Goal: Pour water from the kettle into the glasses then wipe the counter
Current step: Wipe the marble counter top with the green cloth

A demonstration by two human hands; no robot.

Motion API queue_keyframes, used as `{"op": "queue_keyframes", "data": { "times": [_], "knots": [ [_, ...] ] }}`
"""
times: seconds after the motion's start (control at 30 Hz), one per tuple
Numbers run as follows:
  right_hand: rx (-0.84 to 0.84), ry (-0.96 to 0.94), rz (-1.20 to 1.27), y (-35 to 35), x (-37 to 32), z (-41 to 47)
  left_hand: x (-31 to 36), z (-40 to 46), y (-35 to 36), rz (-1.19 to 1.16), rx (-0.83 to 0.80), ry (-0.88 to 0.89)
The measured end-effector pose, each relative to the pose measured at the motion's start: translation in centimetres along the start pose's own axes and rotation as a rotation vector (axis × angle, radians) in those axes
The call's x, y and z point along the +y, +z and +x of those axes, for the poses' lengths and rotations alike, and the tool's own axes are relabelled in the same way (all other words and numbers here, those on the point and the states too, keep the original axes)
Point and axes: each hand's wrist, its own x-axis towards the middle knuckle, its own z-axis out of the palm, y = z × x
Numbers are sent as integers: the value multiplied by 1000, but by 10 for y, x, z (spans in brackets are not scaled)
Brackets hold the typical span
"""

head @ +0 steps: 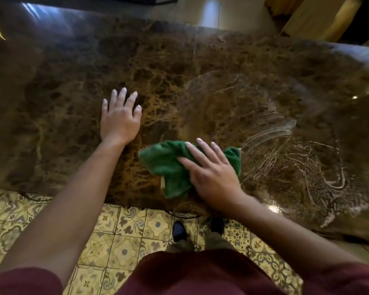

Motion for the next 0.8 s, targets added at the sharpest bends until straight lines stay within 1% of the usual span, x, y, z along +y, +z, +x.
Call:
{"op": "queue_keyframes", "data": {
  "times": [0.03,0.07,0.1,0.2,0.23,0.27,0.3,0.33,0.37,0.4,0.47,0.53,0.6,0.7,0.8],
  "knots": [
    [-4,-20,13,-3,15,-3,0,0,0,1,1,5],
    [13,22,9,-6,39,1,0,-1,0,-1,4,11],
    [37,108,-14,-10,66,8,0,-1,0,-6,5,13],
    [65,532,-55,-30,151,36,-1,-1,0,-4,7,16],
    [71,655,-45,-34,167,44,-1,-1,0,-4,8,18],
    [75,735,-43,-36,169,48,0,-1,0,-4,7,17],
    [84,756,-55,-33,158,49,0,-1,1,-3,11,17],
    [100,723,-67,-28,136,47,0,0,1,-1,16,16],
    [122,645,-59,-21,106,41,-1,0,1,1,15,13],
    [142,538,-34,-14,73,31,-1,0,1,1,12,12],
    [122,316,36,0,18,7,-1,0,0,0,11,16],
    [127,184,61,8,-4,-8,0,-1,-1,-4,13,24],
    [158,166,102,7,-2,-13,0,0,-2,-8,17,35],
    [165,208,160,-1,4,-12,-2,0,-3,-30,12,42],
    [233,272,298,-12,7,-9,6,-9,-9,-119,106,68]
  ]
}}
